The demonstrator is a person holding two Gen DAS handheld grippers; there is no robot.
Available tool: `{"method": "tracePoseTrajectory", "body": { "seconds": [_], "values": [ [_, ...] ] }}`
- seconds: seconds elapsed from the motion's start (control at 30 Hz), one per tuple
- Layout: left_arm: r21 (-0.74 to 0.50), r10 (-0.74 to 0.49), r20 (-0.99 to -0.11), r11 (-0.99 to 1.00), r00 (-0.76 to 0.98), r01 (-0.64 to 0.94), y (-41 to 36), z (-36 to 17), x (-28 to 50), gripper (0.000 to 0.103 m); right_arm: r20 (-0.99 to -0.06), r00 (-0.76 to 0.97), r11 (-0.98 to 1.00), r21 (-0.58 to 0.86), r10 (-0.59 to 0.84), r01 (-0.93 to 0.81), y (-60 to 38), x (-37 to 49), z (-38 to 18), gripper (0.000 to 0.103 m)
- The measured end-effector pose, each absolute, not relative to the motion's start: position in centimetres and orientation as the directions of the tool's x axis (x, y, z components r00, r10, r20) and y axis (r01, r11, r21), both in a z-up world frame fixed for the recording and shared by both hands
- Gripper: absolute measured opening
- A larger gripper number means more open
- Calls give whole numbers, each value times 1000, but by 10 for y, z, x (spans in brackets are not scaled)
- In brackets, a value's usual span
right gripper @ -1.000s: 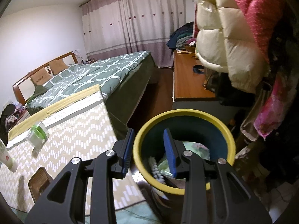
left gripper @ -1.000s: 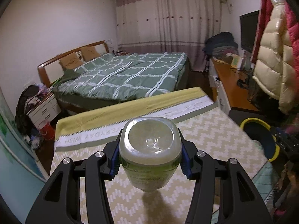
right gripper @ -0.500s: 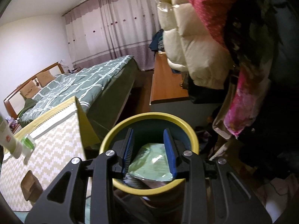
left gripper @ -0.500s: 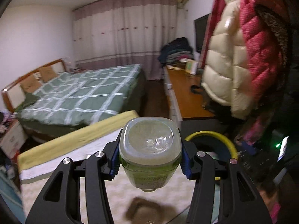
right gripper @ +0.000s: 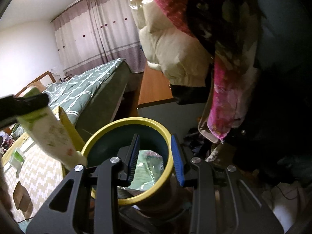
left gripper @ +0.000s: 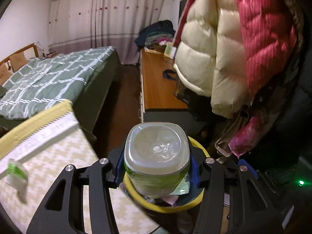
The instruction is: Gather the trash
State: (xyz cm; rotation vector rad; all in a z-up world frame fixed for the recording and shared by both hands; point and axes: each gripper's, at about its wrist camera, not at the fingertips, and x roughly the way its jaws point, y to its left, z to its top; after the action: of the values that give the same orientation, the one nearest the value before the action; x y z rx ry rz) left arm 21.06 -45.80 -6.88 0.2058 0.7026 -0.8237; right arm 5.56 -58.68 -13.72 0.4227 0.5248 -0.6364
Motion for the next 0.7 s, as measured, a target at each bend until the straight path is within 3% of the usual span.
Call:
{"method": "tracePoseTrajectory", "body": {
  "seconds": [0.07,0.1,0.17,0.47,0.7],
  "values": [
    [-81,-588,-658,676,470,733,-473,-80,210,53,-583,681,725,214,-444,655,-589,55,-140,32],
    [-59,-570,-660,689,489,723,-478,-84,209,68,-584,680,724,214,-444,656,-591,55,-140,33],
    [-31,-561,-634,707,533,707,-478,-83,205,86,-587,680,724,218,-439,655,-591,55,-142,33],
    [13,-540,-530,766,654,643,-390,-40,198,98,-601,688,746,216,-407,630,-583,67,-146,33],
    [-3,-414,-455,886,789,463,-271,-27,213,98,-594,705,787,184,-388,588,-553,82,-138,34]
  ]
}}
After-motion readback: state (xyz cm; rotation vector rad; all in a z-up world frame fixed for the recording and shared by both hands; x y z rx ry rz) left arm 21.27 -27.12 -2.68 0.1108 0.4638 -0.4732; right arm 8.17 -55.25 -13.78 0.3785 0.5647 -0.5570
